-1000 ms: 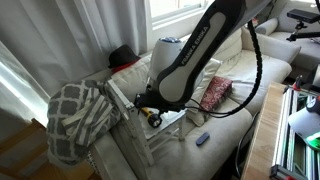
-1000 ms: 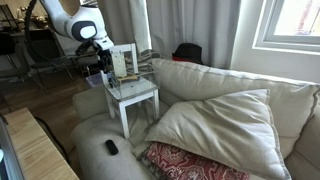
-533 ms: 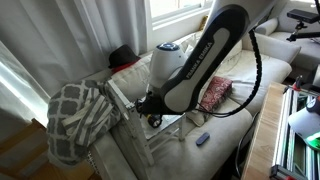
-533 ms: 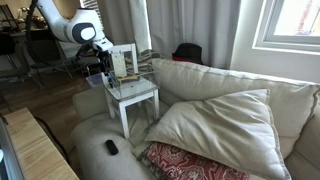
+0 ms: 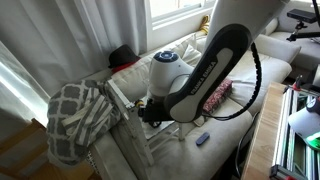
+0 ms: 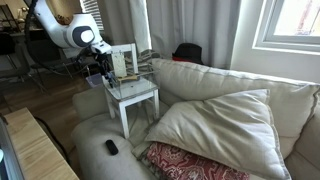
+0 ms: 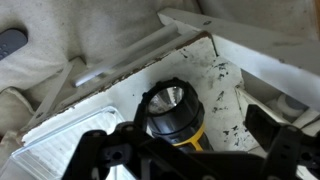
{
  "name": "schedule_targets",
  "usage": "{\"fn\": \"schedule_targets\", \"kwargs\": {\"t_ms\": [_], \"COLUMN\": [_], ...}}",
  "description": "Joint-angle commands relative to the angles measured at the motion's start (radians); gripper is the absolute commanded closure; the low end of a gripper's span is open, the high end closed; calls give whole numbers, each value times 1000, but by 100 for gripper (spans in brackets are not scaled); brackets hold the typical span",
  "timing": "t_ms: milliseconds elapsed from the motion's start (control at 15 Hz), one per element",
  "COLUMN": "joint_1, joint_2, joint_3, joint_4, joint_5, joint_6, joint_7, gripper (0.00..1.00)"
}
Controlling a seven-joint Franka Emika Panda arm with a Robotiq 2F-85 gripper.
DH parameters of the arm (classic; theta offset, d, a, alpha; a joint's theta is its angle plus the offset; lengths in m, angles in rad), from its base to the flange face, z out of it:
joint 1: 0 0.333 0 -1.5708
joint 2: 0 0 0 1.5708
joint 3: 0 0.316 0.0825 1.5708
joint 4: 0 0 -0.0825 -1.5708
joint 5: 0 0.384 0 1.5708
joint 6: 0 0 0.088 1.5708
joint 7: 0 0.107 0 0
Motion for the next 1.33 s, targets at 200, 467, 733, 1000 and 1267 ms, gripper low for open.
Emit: {"fn": "schedule_targets", "kwargs": {"t_ms": [200,467,733,1000,1267], "joint_1": [93,102,102,110,111], "joint_2": [38,48,64,94,120], "joint_3": [-82,-102,-114,-130,-132], "joint_4": [51,66,75,87,112], "joint_5": [-79,-111,-126,-121,-126], "joint_6": [-36,-59,-64,-37,-39], "joint_7": [30,25,28,47,37], "gripper": [0,0,0,0,0]}}
